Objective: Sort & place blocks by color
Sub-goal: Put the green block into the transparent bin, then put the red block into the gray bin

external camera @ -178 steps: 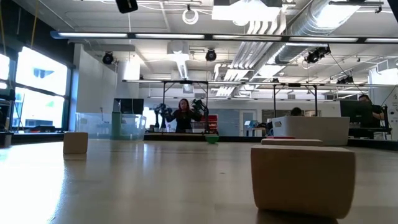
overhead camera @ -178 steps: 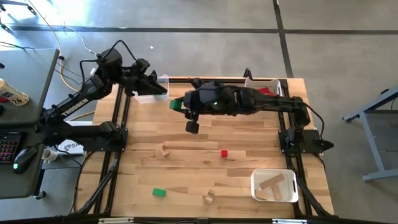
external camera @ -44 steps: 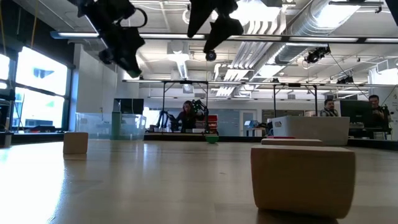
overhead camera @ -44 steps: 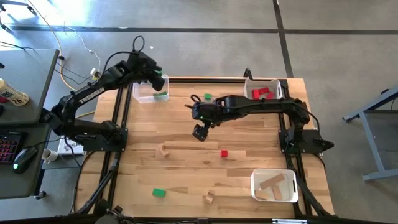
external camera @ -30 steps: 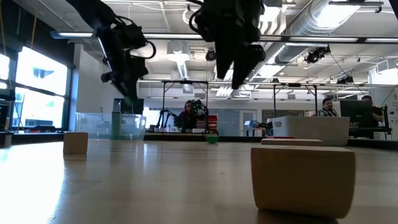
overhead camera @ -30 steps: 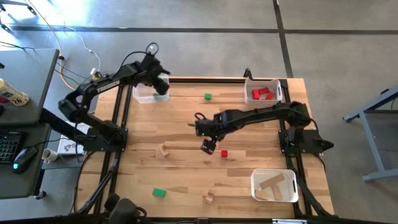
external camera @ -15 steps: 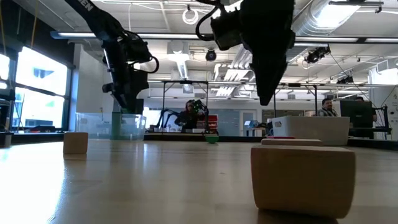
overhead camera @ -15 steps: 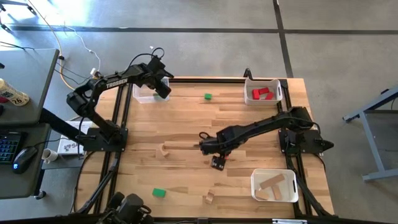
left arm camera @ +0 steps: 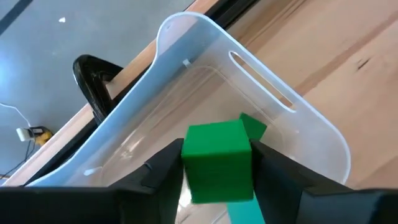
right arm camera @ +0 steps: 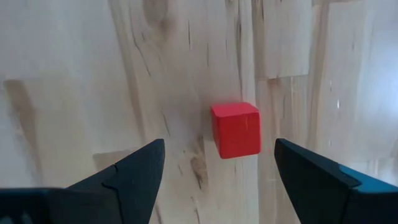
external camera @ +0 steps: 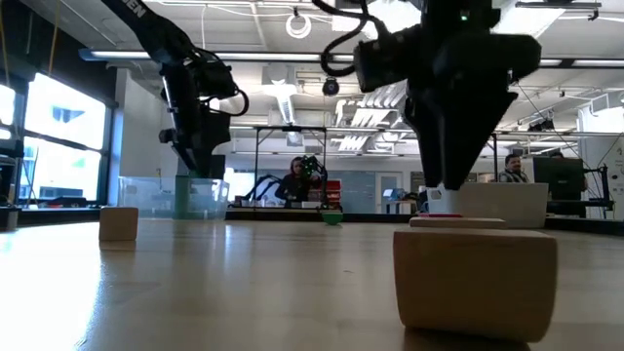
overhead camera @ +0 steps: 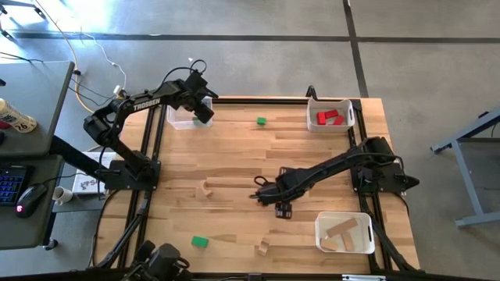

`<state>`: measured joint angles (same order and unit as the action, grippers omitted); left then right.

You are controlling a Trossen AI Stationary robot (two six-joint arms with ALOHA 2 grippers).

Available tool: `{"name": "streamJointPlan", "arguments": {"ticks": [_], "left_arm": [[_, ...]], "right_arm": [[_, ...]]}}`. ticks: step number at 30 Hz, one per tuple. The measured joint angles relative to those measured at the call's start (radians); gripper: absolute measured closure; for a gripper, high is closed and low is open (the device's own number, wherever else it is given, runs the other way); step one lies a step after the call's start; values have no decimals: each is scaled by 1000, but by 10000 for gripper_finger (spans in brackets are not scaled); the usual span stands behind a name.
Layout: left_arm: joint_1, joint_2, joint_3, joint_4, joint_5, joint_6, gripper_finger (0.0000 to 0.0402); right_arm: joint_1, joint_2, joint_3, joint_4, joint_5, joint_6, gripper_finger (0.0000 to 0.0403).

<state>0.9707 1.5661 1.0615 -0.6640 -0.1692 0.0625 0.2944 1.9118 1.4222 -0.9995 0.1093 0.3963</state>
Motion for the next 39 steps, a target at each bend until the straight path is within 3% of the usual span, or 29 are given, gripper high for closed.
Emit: {"name": "streamJointPlan", "arguments": {"ticks": [9, 16, 21, 30, 39], "left_arm": [[0, 0, 0, -32, -52, -55, 183], [0, 0, 0, -68, -48, -42, 175], [-3, -2, 0, -100, -40, -42, 175], [-11, -100, 0, -110, -3, -41, 175], [-11, -249, 0, -151, 154, -50, 175]], "right_arm": [[-23, 0, -85, 112, 11, -9, 112], [-55, 0, -142, 168, -16, -13, 119], [-76, 0, -162, 192, -45, -12, 165], [-94, -1, -161, 197, -54, -12, 301], [-104, -5, -162, 197, 0, 75, 305]]}}
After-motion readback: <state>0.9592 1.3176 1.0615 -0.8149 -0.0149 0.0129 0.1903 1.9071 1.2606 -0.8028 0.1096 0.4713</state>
